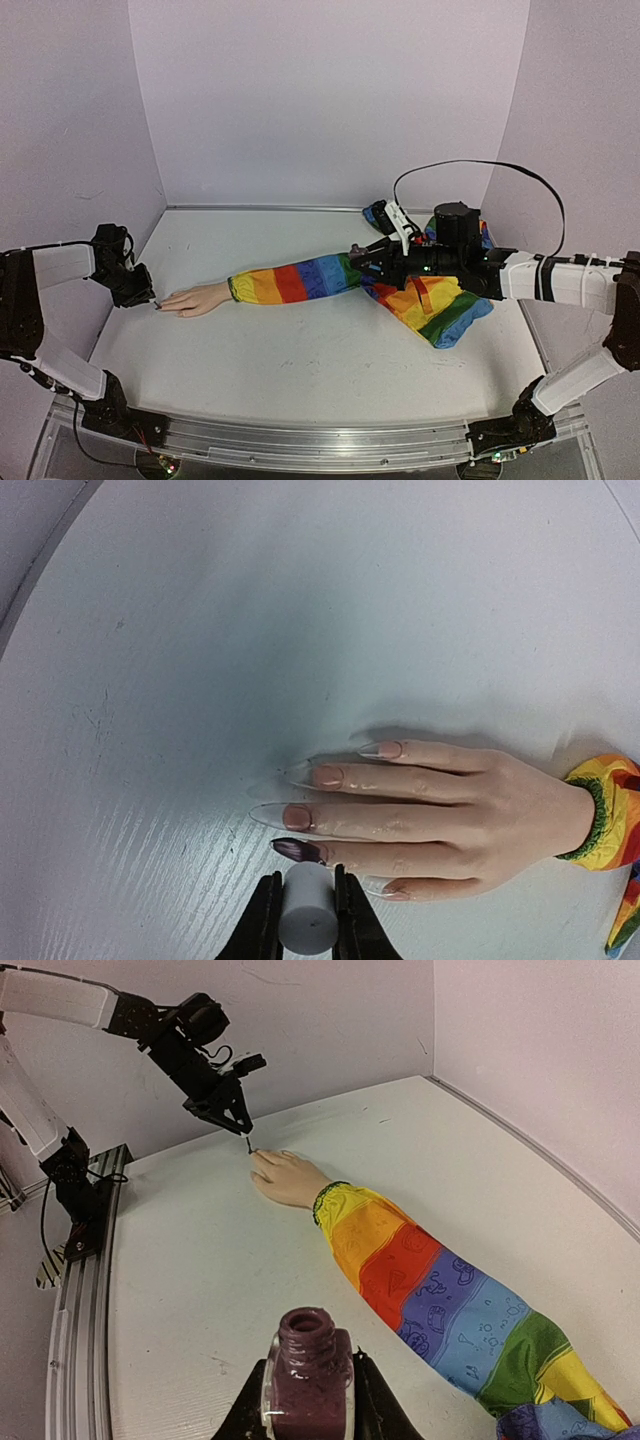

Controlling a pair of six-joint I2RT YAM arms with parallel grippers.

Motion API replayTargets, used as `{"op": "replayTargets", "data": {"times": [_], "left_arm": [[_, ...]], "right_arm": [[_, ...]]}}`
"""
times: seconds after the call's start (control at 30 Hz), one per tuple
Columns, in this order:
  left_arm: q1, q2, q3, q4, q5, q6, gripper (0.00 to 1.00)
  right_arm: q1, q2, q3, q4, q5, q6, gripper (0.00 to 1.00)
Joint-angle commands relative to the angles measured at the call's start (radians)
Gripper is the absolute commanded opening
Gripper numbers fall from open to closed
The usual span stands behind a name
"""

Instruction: Paint the nails

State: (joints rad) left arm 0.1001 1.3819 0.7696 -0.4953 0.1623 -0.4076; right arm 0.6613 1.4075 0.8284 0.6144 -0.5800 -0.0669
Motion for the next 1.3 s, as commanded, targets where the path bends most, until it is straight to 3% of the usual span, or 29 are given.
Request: {"op": "replayTargets", "data": {"times": [0.0, 0.97, 1.27], "left_arm": [[0.006, 0.009, 0.030, 0.039, -0.002, 0.013, 0.00], [0.006, 0.026, 0.026, 0.026, -0.081, 0.015, 0.00], [0.007, -0.061, 0.027, -0.010, -0.103, 0.015, 0.00]], "right_arm": [[-0.006, -0.007, 0.026, 0.059, -0.029, 0.005, 0.00], [-0.006, -0.007, 0.028, 0.058, -0.030, 0.009, 0.00], [-0.006, -0.006, 0.027, 0.058, -0.030, 0.009, 0.00]]}}
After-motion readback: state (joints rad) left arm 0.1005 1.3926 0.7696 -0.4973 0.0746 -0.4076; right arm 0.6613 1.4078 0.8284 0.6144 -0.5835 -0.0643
